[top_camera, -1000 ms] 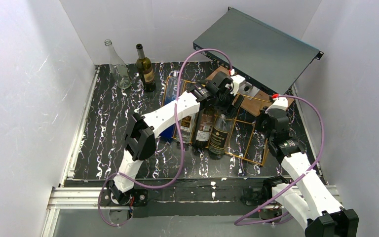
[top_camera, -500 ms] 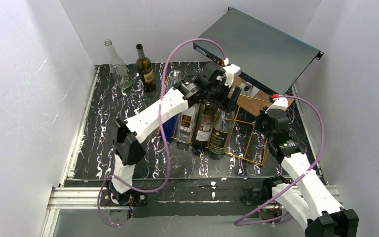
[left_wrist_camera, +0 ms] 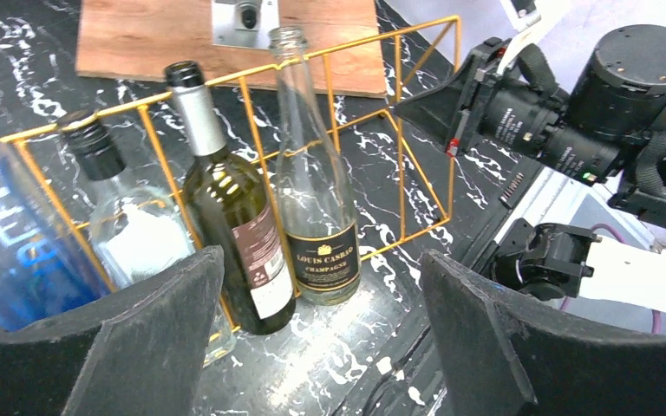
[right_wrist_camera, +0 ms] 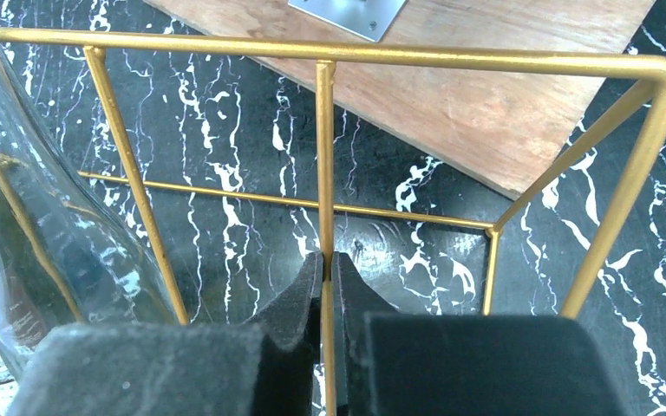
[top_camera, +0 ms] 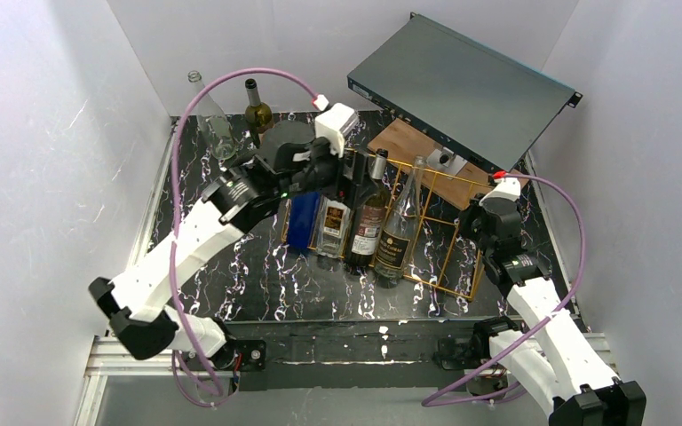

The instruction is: Put the wine bottle on the wine rack

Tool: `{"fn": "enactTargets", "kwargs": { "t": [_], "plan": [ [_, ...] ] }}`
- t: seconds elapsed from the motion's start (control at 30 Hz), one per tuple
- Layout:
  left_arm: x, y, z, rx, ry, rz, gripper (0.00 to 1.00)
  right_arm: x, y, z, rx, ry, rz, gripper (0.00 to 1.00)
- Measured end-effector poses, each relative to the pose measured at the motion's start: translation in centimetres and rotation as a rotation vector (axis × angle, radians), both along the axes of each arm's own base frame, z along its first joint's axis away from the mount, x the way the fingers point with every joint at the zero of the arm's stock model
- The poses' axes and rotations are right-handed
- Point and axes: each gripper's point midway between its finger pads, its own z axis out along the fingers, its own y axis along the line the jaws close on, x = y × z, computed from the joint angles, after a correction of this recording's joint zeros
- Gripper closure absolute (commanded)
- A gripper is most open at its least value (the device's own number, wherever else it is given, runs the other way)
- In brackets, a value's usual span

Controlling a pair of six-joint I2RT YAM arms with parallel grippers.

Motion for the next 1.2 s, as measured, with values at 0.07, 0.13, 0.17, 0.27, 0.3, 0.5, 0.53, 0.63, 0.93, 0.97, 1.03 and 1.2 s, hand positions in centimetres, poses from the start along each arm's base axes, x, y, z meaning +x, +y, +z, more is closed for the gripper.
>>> {"fn": "enactTargets", "kwargs": {
  "t": [0.07,0.13,0.17,0.27,0.3,0.5,0.53,0.63,0.93,0.97,1.03,1.2],
  "plan": [
    [-0.3,1.3,0.2,-0.007,-0.015,0.028,0.16,-0.3,0.1,0.0,0.015,0.006,0.002,0.99],
    [-0.6,2.5,0.0,-0.004,-0.025,0.056,0.15,-0.6,0.2,0.0,0.030,0.008,0.004,0.99],
    [-0.7,3.1,-0.1,-0.001,-0.030,0.070,0.15,-0.7,0.3,-0.1,0.035,0.010,0.005,0.99],
    [-0.9,4.6,-0.3,0.010,-0.042,0.107,0.15,-1.0,0.4,-0.2,0.047,0.020,0.006,0.99],
    [-1.0,5.1,-0.3,0.013,-0.048,0.119,0.15,-1.1,0.4,-0.2,0.052,0.021,0.004,0.99],
    [-1.5,7.9,-0.2,0.029,-0.081,0.187,0.13,-1.2,0.5,-0.3,0.066,0.028,-0.002,0.72],
    [-1.5,8.4,-0.3,0.035,-0.085,0.201,0.12,-1.2,0.5,-0.3,0.071,0.030,-0.004,0.67],
    [-1.0,10.5,-0.9,0.066,-0.084,0.271,0.11,-2.4,1.1,-2.0,0.074,0.109,0.024,0.58],
    [3.0,19.0,-1.7,0.117,-0.086,0.583,0.04,-3.5,1.1,-3.6,0.056,0.192,0.031,0.41],
    [3.5,19.7,-1.7,0.119,-0.087,0.611,0.02,-3.5,1.1,-3.6,0.056,0.191,0.031,0.39],
    [5.0,21.2,-1.8,0.116,-0.088,0.679,0.02,-3.5,1.1,-3.6,0.056,0.191,0.031,0.35],
    [9.9,23.1,-2.6,0.092,-0.091,0.800,0.02,-3.5,1.3,-3.6,0.060,0.191,0.042,0.27]
  ]
}}
